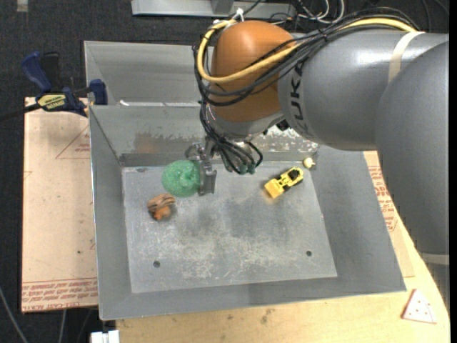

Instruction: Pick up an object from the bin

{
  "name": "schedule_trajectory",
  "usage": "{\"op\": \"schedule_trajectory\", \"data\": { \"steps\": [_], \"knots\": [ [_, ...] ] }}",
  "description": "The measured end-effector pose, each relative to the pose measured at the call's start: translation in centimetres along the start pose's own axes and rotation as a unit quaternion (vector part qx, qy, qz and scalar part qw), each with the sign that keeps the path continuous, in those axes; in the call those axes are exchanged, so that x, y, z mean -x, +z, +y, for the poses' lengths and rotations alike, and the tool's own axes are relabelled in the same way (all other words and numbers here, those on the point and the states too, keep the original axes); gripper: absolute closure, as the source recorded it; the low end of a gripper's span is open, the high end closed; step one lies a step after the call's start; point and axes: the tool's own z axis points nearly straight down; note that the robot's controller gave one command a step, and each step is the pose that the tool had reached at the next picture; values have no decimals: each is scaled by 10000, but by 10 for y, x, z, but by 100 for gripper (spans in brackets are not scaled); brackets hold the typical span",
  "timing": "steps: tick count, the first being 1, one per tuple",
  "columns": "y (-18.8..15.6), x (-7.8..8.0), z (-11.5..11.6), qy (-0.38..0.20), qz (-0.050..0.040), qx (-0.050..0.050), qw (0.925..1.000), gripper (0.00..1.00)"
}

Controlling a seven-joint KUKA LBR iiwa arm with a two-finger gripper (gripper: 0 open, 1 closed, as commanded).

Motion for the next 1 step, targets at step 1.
{"op": "schedule_trajectory", "data": {
  "steps": [1],
  "knots": [
    [-47, 1, -7, -55, 30, 0, 10000, 100]
  ]
}}
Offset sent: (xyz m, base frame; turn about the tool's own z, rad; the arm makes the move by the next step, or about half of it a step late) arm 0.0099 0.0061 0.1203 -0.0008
